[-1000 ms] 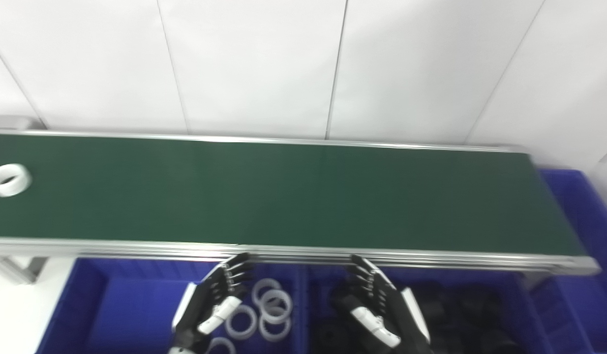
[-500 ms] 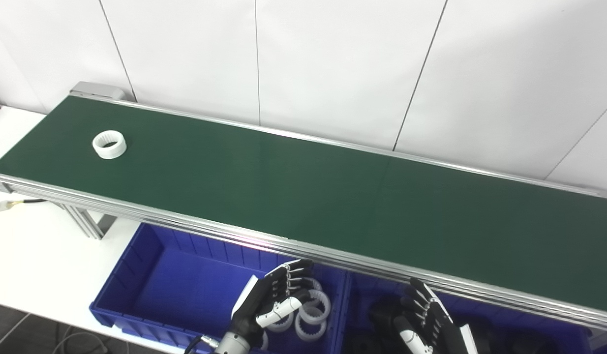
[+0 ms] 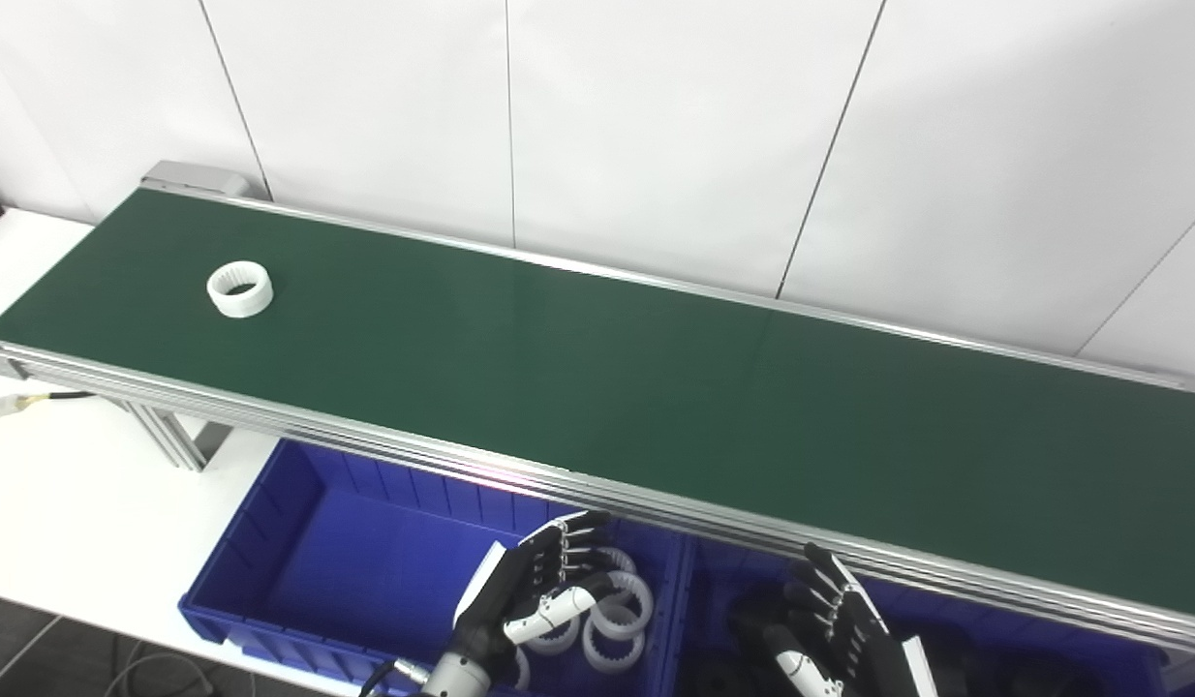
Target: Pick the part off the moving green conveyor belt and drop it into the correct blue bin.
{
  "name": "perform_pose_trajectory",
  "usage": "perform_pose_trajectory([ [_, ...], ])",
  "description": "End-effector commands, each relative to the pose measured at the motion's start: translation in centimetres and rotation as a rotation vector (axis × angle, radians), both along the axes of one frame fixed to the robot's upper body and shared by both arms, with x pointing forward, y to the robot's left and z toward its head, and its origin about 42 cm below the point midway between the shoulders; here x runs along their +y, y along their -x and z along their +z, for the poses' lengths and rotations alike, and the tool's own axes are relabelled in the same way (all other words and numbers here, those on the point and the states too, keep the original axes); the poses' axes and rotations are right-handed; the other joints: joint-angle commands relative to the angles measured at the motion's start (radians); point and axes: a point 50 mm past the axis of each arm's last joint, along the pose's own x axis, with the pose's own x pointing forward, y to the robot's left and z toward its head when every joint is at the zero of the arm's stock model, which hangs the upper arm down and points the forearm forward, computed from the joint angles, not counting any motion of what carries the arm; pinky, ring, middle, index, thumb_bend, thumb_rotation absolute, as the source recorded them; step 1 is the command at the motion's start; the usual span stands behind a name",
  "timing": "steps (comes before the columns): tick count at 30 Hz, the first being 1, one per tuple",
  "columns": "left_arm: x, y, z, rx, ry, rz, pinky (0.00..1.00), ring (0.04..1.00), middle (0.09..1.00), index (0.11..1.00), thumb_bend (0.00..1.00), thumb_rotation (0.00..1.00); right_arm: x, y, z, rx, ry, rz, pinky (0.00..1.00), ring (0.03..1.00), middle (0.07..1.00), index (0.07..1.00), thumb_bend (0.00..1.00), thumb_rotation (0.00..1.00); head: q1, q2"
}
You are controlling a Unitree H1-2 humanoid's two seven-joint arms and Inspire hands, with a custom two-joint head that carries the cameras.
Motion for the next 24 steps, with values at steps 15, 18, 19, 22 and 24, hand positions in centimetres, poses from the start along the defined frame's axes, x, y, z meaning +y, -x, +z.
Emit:
perform_pose_trajectory([
  [15, 5.1, -11.0, 18.4, -0.511, -0.466, 0.019, 0.69, 0.767, 0.821, 0.823, 0.73, 0.33, 0.7, -1.8, 0.5, -0.077, -0.031, 0.005, 0.76, 0.813, 0.85, 0.903, 0.39, 0.39, 0.029, -0.02],
  [18, 5.9, -13.1, 21.2, -0.51, -0.611, 0.018, 0.72, 0.78, 0.84, 0.851, 0.74, 0.33, 0.7, -1.9, 0.4, -0.074, -0.03, 0.005, 0.76, 0.814, 0.85, 0.902, 0.4, 0.41, 0.03, -0.02],
  [19, 6.1, -13.8, 22.1, -0.502, -0.65, 0.011, 0.73, 0.787, 0.851, 0.861, 0.74, 0.32, 0.7, -2.0, 0.4, -0.074, -0.031, 0.006, 0.76, 0.816, 0.852, 0.903, 0.39, 0.41, 0.032, -0.021],
  [22, 6.6, -15.7, 24.4, -0.484, -0.767, -0.019, 0.69, 0.792, 0.875, 0.872, 0.77, 0.31, 0.6, -2.1, 0.4, -0.086, -0.023, 0.005, 0.75, 0.81, 0.848, 0.898, 0.39, 0.4, 0.035, -0.022],
  [24, 6.7, -16.7, 25.3, -0.474, -0.815, -0.03, 0.69, 0.82, 0.878, 0.864, 0.78, 0.3, 0.6, -2.2, 0.3, -0.091, -0.023, 0.005, 0.75, 0.807, 0.845, 0.895, 0.39, 0.4, 0.036, -0.021],
])
